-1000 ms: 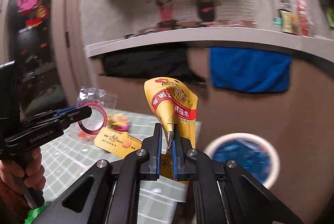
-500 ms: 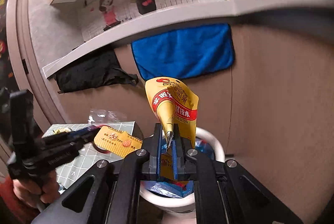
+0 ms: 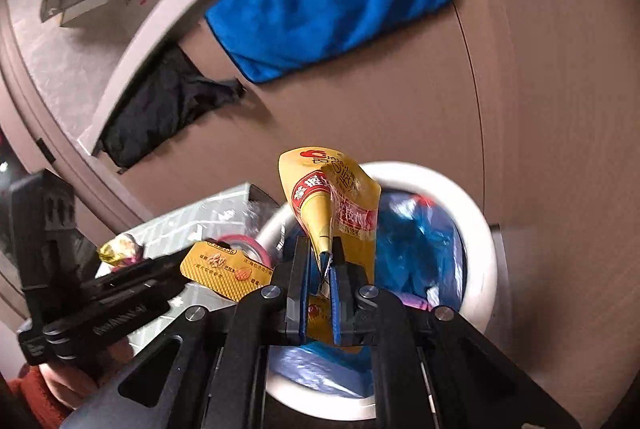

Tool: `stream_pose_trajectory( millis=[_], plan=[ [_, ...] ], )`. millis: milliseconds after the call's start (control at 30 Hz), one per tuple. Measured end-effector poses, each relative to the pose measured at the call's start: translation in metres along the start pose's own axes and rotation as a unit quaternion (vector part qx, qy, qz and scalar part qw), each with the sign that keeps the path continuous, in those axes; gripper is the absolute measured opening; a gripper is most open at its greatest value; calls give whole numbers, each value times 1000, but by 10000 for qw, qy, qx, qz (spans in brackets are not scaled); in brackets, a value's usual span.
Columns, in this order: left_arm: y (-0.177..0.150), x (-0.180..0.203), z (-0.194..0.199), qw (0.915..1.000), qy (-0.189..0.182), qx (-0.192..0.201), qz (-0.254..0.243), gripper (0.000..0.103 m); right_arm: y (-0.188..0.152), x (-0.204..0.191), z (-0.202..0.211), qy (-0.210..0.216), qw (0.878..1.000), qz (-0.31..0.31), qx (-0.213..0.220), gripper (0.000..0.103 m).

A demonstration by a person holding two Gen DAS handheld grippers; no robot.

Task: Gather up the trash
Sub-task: 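Open both tools to drop the tape roll and wrapper into the bin, then move both tools back over the remaining trash on the table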

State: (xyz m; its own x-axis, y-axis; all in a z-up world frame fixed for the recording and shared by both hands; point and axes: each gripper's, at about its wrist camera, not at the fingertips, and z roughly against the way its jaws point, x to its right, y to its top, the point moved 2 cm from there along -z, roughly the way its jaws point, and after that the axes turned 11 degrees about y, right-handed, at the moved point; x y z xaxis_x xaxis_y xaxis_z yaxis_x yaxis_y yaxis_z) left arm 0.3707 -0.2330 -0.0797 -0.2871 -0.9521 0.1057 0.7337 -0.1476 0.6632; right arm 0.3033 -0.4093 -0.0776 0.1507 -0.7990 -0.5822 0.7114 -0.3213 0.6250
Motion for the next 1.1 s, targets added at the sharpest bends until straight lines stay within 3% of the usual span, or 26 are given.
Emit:
stream_pose_trajectory(
  millis=[67,100,167,233,433,700,933,1100],
  plan=[
    [3,-1,-4,9998,-155,-59,85,22,-4,4,-4,-71,10000,-2,-47,15],
    [4,-1,-5,9995,-264,-77,148,28,-4,5,-4,-109,9999,11,-28,17],
    [6,-4,-4,9989,-376,-68,274,39,-6,4,-2,-84,9999,85,39,46],
    [9,-7,1,9985,-389,-2,373,43,-5,0,6,-7,9997,144,195,55],
    [12,-23,24,9977,-276,165,599,43,0,-13,30,-97,9987,276,420,55],
    [-6,-64,79,9964,151,461,693,43,-6,-35,54,-242,9978,320,521,55],
    [-39,-119,133,9919,786,771,626,43,-26,-90,46,-150,9971,682,307,55],
    [-68,-179,171,9860,1127,903,833,44,-41,-143,31,-60,9929,1175,144,55]
  ],
)
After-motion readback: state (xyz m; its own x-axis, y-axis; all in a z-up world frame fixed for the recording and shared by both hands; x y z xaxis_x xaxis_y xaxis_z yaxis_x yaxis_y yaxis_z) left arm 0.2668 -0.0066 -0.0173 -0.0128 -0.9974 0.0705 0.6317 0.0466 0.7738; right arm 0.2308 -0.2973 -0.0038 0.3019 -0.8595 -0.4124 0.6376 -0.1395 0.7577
